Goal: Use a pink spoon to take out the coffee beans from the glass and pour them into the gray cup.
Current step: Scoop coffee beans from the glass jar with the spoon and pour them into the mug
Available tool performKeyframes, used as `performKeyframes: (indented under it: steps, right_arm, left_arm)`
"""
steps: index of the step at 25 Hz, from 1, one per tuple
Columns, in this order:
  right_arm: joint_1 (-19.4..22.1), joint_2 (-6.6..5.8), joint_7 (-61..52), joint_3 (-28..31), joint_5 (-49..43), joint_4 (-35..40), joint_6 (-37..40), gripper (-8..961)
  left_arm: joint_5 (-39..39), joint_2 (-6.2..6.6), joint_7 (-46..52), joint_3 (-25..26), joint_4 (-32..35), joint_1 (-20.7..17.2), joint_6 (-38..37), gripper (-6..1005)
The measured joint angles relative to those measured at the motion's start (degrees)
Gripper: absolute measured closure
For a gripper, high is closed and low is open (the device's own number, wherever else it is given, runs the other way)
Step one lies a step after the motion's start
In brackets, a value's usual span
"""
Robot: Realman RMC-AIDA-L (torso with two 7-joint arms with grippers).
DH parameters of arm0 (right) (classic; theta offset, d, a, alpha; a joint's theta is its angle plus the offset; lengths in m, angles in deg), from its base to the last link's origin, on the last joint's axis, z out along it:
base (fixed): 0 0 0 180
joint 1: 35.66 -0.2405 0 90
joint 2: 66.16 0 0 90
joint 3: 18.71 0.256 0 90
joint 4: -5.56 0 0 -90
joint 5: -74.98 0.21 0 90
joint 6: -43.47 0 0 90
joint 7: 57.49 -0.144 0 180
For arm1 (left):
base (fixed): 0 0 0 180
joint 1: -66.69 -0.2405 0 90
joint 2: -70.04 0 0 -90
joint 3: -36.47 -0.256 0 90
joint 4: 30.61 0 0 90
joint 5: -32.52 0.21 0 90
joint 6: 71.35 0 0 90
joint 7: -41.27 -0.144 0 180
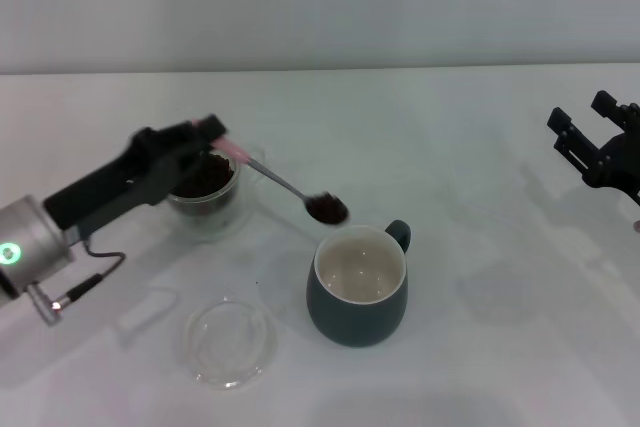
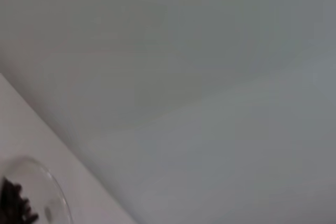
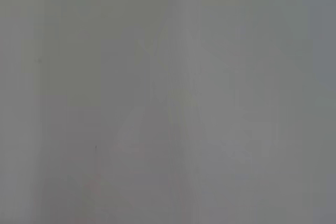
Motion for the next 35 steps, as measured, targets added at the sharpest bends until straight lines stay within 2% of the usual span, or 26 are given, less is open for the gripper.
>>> performKeyframes:
  steps: [9, 13, 18, 20, 24, 27, 32, 35]
  right_arm:
    - [-0.05, 0.02, -0.03, 0.00, 0.00, -0.96, 0.15, 285]
    - [-0.04, 0.02, -0.09, 0.00, 0.00, -1.49, 0.26, 284]
    - [0.18, 0.02, -0.29, 0.00, 0.00, -2.05, 0.47, 284]
    - [0.27, 0.02, -0.33, 0.00, 0.00, -2.14, 0.54, 284]
    - [0.33, 0.02, -0.42, 0.00, 0.00, -2.18, 0.55, 284]
    - [0.34, 0.02, -0.43, 0.00, 0.00, -2.18, 0.56, 284]
    - [0.40, 0.02, -0.44, 0.00, 0.00, -2.21, 0.57, 285]
    - [0.33, 0.01, -0.31, 0.00, 0.00, -2.24, 0.56, 285]
  left_arm:
    - [11.58, 0.23, -5.00, -0.06, 1.67, 6.03, -0.87, 873]
    - [17.14, 0.20, -7.42, -0.11, 8.53, 6.40, -0.78, 873]
    - [19.11, 0.15, -8.22, -1.19, 13.35, 6.41, -0.38, 873]
    - [20.41, 0.15, -9.41, -4.53, 16.83, 6.46, -0.21, 873]
    - [20.87, 0.15, -9.99, -9.32, 19.64, 6.99, -0.10, 873]
    - [20.99, 0.15, -11.15, -10.15, 20.15, 7.34, 0.05, 873]
    - [17.93, 0.05, -11.78, -8.03, 20.79, 6.45, 0.53, 872]
    - [11.63, 0.05, -11.66, -3.51, 20.70, 3.35, 2.18, 872]
